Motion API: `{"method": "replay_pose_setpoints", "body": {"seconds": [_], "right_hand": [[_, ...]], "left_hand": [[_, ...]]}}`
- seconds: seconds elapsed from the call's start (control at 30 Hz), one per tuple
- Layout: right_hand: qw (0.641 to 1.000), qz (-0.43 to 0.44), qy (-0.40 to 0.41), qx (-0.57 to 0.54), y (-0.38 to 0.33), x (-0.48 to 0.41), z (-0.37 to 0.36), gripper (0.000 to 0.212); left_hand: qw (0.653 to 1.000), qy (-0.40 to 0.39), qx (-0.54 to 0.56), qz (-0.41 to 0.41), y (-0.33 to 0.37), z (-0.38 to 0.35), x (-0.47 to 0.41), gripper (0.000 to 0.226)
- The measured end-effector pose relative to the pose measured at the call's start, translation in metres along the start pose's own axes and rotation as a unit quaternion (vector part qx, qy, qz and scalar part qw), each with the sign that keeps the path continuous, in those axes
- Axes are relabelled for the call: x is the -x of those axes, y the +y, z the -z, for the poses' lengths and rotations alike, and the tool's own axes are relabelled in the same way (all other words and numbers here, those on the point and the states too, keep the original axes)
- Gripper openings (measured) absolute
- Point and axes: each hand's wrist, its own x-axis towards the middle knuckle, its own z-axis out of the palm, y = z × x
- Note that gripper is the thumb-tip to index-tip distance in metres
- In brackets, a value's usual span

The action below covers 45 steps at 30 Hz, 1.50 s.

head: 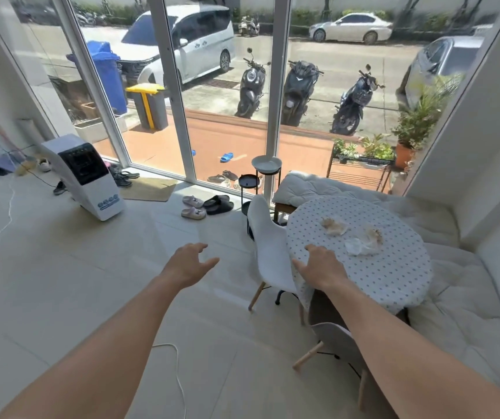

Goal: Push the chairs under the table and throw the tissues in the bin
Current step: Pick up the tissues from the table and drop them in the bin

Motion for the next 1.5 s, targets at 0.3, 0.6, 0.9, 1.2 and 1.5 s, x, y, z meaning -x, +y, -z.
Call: {"method": "replay_pose_setpoints", "body": {"seconds": [0.3,0.6,0.9,1.2,1.5], "right_hand": [[0.999,-0.041,0.005,0.012,-0.064,-0.074,-0.022,0.066],[0.996,-0.09,0.006,0.005,-0.089,-0.146,-0.032,0.067],[0.99,-0.138,-0.002,-0.023,-0.091,-0.269,-0.04,0.068],[0.975,-0.216,-0.027,-0.051,-0.078,-0.388,-0.056,0.066],[0.948,-0.309,-0.025,-0.073,-0.077,-0.446,-0.069,0.069]], "left_hand": [[1.0,-0.022,-0.007,-0.011,-0.069,0.041,-0.098,0.076],[0.998,-0.043,-0.015,-0.041,-0.081,0.059,-0.192,0.074],[0.995,-0.068,-0.023,-0.074,-0.062,0.069,-0.335,0.073],[0.988,-0.108,-0.046,-0.099,-0.031,0.075,-0.479,0.07],[0.962,-0.179,-0.072,-0.191,0.011,0.05,-0.624,0.067]]}}
